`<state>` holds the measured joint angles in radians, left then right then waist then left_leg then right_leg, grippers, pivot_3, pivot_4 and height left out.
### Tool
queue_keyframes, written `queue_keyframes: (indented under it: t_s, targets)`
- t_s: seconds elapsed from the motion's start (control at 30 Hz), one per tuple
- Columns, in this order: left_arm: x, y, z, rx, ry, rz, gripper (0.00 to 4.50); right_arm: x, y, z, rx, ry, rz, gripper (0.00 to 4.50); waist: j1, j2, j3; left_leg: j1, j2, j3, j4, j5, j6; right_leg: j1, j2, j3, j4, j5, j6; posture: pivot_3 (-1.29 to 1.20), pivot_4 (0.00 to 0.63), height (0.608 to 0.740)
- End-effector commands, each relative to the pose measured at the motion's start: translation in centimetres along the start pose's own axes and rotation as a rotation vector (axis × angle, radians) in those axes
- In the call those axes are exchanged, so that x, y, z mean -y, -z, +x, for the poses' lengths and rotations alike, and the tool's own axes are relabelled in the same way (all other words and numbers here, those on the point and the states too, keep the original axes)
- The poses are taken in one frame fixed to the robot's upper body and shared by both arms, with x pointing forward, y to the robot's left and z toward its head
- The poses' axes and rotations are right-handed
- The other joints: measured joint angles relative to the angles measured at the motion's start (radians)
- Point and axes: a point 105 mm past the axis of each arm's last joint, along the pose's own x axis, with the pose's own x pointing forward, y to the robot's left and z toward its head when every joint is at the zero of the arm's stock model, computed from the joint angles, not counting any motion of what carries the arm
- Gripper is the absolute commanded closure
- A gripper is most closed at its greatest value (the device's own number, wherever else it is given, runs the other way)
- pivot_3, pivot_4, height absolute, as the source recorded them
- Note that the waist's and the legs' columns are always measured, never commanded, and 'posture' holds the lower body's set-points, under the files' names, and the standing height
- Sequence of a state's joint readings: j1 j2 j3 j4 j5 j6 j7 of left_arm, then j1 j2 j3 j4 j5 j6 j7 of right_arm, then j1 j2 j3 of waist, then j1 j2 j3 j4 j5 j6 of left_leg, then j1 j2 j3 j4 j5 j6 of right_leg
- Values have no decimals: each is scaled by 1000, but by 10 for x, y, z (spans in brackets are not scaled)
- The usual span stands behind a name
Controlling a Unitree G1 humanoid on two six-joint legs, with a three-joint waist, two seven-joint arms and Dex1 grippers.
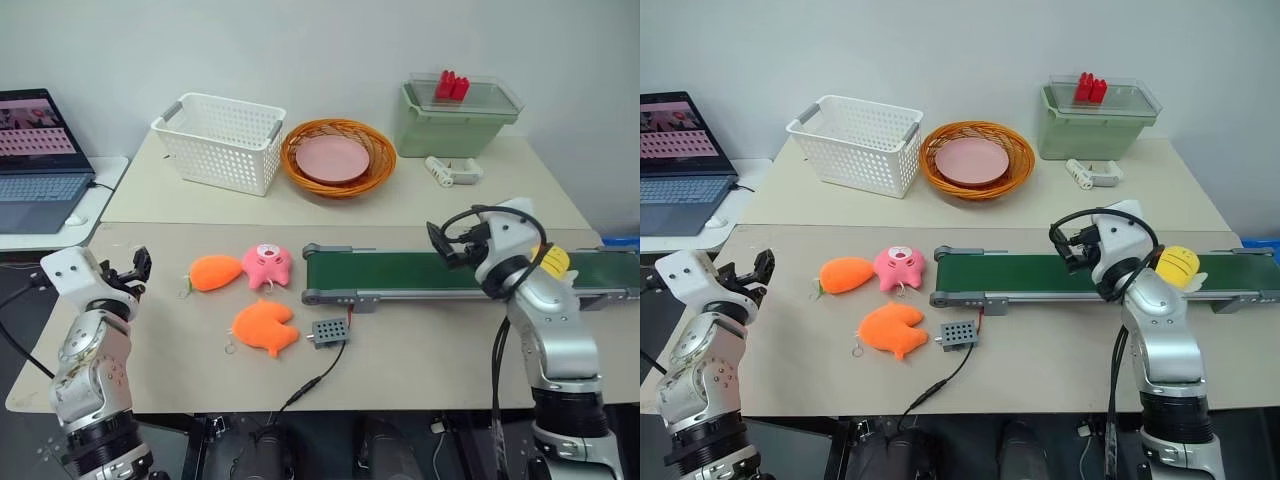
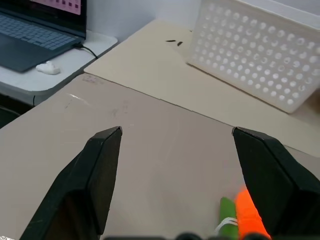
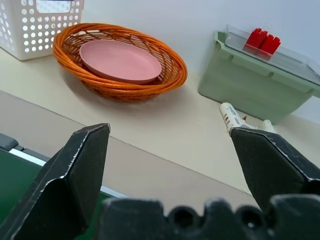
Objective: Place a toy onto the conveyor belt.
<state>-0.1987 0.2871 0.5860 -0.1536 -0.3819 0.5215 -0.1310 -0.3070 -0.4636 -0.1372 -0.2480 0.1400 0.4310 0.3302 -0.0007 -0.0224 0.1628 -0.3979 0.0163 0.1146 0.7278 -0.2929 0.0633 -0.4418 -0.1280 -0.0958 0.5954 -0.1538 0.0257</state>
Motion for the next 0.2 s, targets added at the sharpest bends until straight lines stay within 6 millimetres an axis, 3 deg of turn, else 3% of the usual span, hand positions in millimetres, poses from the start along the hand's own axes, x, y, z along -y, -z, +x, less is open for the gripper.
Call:
queue_keyframes:
  t_s: [0.03,0.2]
  targets:
    - [5,-11,1,51,35,26,737,0,-9,1,54,9,-16,0,0,0,0,0,0,0,0,0,0,0,0,0,0,0,0,0,150,740]
    - [11,-13,4,53,57,24,737,-1,-6,3,55,8,0,0,-1,0,0,0,0,0,0,0,0,0,0,0,0,0,0,0,150,740]
